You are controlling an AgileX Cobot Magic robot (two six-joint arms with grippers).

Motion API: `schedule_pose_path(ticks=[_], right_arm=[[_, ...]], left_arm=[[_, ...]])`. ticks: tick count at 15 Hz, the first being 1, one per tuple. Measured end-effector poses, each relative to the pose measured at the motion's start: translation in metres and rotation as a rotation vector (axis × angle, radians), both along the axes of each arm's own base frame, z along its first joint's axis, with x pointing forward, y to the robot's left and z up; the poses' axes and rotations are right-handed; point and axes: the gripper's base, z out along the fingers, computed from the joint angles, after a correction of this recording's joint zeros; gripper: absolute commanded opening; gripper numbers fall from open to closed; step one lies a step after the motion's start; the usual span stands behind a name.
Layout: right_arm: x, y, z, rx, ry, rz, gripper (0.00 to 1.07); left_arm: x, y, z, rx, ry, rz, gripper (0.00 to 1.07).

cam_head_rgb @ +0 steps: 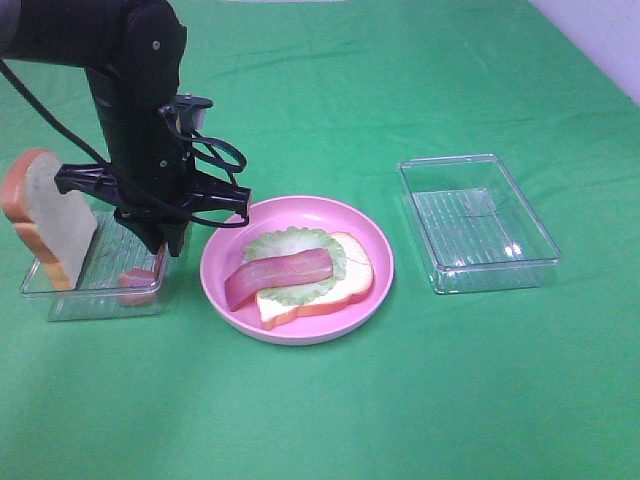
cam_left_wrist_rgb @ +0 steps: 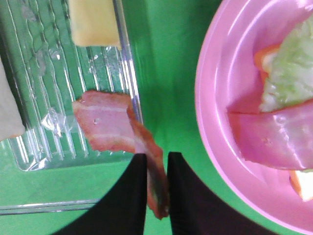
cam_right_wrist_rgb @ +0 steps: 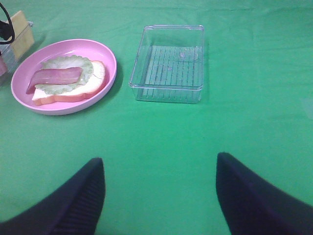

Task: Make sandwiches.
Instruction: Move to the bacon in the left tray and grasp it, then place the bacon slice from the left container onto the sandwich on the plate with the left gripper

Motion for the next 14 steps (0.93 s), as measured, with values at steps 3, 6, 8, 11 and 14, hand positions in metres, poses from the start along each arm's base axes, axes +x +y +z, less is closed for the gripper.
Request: schedule_pose_path(ticks=[3, 6, 8, 11, 14], right_arm=[[0.000, 0.000, 0.000, 0.000, 0.000, 0.000, 0.63], [0.000, 0.000, 0.000, 0.001, 0.000, 0.001, 0.63], [0.000, 0.000, 0.000, 0.001, 0.000, 0.001, 0.63], [0.000, 0.000, 0.000, 0.001, 0.000, 0.001, 0.63], [0.000, 0.000, 0.000, 0.001, 0.000, 0.001, 0.63]], left_arm=[[0.001, 0.000, 0.000, -0.002, -0.011, -0.003, 0.00], [0.001, 0.000, 0.000, -0.003, -0.009, 0.002, 0.00], [0.000, -0.001, 0.003, -0.011, 0.005, 0.008, 0.00], [-0.003, -0.006, 0.036, -0.089, -0.018, -0.022, 0.00], [-0.012, -0.013, 0.089, -0.296, -0.132, -0.045, 0.00]])
